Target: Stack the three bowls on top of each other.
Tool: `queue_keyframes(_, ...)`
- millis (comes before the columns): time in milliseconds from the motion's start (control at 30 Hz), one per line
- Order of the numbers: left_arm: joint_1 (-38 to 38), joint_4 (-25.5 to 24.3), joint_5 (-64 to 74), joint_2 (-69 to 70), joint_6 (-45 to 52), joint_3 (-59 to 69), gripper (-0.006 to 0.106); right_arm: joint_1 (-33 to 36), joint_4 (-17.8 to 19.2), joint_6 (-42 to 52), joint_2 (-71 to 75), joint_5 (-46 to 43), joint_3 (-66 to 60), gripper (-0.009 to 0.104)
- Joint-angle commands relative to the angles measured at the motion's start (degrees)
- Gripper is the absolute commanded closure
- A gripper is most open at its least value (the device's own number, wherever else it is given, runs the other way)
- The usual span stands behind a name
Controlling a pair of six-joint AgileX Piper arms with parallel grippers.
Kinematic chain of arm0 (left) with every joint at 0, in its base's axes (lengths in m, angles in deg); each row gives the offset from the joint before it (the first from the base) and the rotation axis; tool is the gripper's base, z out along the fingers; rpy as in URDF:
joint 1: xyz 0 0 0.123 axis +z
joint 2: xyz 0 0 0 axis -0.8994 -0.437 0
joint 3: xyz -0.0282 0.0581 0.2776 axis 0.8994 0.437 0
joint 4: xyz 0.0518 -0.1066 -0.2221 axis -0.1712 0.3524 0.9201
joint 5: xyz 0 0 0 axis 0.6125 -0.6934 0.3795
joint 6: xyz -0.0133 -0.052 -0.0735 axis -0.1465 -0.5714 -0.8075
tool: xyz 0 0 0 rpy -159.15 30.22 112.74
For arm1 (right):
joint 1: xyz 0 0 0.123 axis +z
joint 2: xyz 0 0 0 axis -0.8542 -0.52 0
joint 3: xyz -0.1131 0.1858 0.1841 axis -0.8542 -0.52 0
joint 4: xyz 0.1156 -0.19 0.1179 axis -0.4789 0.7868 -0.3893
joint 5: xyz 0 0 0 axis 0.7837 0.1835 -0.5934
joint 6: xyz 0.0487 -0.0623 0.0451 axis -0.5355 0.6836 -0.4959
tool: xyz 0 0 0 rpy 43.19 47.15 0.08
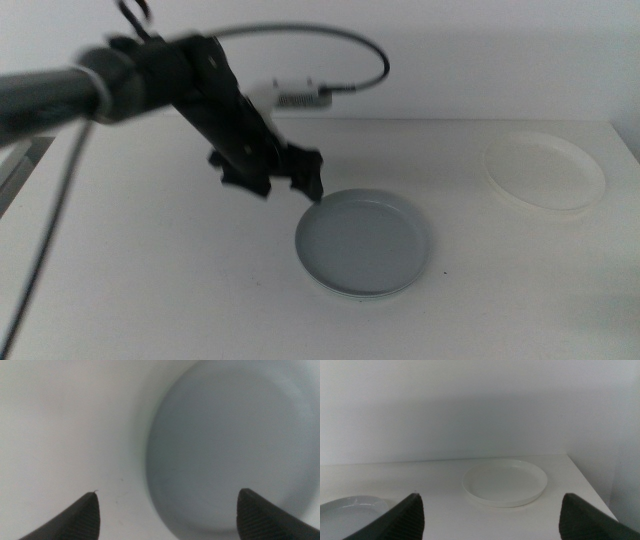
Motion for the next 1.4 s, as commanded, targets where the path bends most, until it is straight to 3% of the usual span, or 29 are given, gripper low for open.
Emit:
queue_keyframes(0, 0.19, -0.47, 0.83, 7.08, 3.46, 0.23, 0.007, 0.04, 0.71, 0.42, 0.27, -0.71, -0.13, 0.002)
queue_keyframes(233, 0.19, -1.18, -2.79, 31.62, 8.08, 10.37, 0.007, 0.04, 0.71, 0.42, 0.27, -0.71, -0.13, 0.002)
queue_keyframes(333, 0.19, 1.23, -3.49, 43.21, 10.73, 16.26, 0.007, 0.04, 0.71, 0.42, 0.27, -0.71, -0.13, 0.002)
queue_keyframes(600, 0.19, 1.13, -1.02, 63.56, 7.31, 25.73, 0.007, 0.04, 0.71, 0.42, 0.27, -0.71, -0.13, 0.002)
queue_keyframes(1367, 0.19, 0.99, -1.20, 65.49, 6.49, 26.21, 0.007, 0.04, 0.71, 0.42, 0.27, -0.71, -0.13, 0.002)
